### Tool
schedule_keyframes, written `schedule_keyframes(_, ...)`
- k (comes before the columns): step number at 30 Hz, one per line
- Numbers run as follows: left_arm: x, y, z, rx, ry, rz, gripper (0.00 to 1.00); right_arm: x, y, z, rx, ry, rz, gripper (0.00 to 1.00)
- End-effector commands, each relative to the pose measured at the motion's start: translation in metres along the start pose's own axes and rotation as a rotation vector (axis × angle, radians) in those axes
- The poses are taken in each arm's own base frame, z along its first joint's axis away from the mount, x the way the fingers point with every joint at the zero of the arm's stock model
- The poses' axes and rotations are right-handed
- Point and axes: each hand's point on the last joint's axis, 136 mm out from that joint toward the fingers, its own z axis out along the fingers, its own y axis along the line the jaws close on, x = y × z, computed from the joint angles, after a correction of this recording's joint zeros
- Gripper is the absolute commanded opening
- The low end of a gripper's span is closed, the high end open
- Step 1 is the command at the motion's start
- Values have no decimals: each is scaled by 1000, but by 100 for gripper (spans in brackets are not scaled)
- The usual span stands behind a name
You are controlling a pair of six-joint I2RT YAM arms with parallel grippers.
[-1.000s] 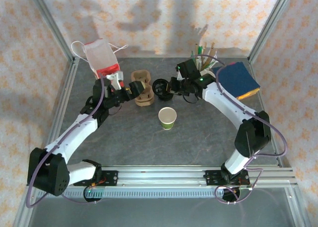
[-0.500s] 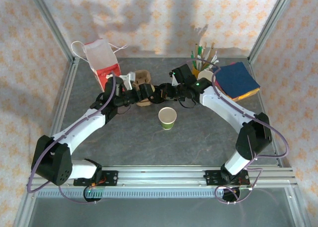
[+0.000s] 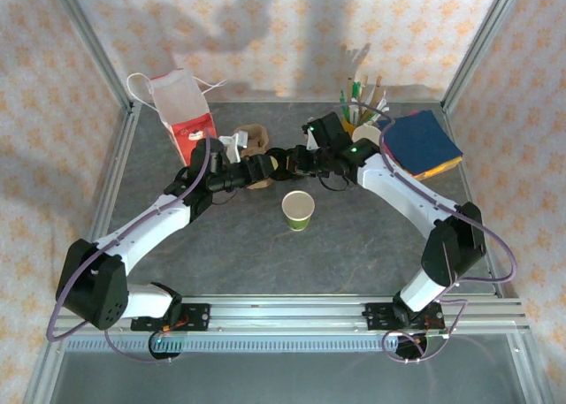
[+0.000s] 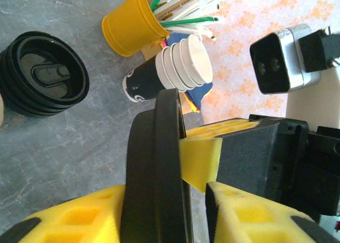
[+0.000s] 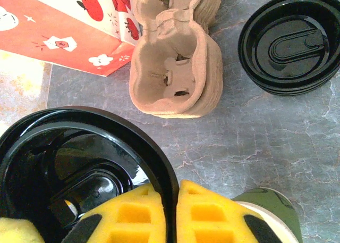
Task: Pack the takeout coffee
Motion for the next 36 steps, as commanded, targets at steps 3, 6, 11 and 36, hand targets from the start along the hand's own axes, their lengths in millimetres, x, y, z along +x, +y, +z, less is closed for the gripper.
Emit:
schedule_keyframes(3, -5, -29, -3, 131, -9, 14, 32, -11, 21, -15, -74, -73, -36, 11)
schedule_keyframes(6, -7, -33, -3, 146, -15, 17, 21, -15, 22, -19, -78, -101, -56, 14)
schedule_keyframes(11, -10, -36, -5, 149, -25, 29, 18, -27, 22, -34, -58, -186, -106, 28)
schedule_keyframes(36, -20, -6, -55, 60, -52, -388, 17, -14, 39, -106, -120, -816, -1004, 84)
